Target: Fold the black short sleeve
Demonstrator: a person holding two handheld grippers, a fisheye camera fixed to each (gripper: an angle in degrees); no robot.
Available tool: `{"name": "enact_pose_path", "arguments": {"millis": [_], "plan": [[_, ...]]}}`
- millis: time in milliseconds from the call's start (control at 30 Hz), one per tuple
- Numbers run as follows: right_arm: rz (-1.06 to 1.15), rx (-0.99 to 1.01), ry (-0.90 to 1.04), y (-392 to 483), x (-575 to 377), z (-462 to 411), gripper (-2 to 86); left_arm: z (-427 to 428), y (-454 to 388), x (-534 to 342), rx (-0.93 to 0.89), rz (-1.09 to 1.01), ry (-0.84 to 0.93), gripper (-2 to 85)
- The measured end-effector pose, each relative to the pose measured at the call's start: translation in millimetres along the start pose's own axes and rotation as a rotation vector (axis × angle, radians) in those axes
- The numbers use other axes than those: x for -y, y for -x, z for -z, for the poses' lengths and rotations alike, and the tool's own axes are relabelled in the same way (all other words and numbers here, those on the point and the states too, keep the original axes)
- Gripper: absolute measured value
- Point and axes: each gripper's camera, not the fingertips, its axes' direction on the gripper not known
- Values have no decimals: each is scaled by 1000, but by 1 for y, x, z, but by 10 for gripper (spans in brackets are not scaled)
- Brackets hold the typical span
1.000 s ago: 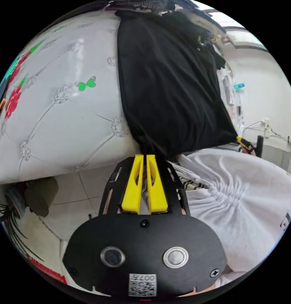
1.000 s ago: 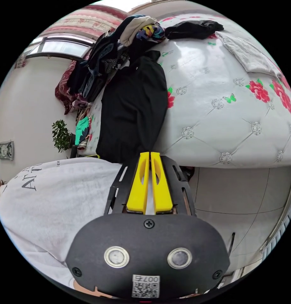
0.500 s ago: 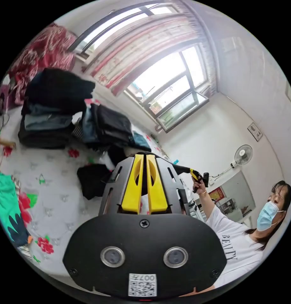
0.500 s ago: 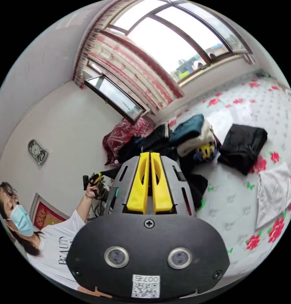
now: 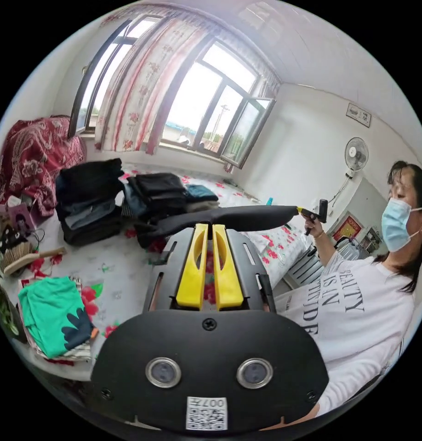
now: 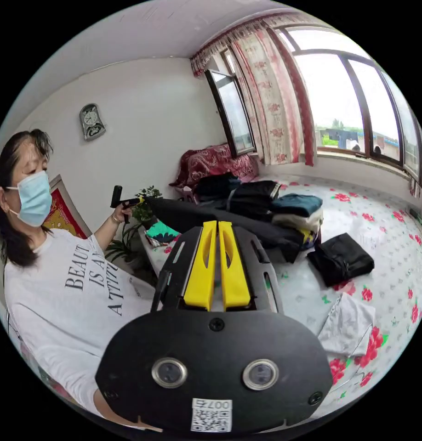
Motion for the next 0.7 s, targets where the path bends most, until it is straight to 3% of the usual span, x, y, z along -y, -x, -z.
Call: {"name": "enact_pose_path", "arguments": {"millis": [333, 500, 700], "plan": [[-643, 101, 310, -47, -217, -127, -3, -112, 71, -255, -83, 678, 276, -8], [-681, 141, 358, -42, -227, -137, -3, -108, 68, -269, -111, 720, 258, -8], [-678, 184, 276, -70, -178, -143, -2, -120, 99, -223, -144, 673, 228, -5]]}}
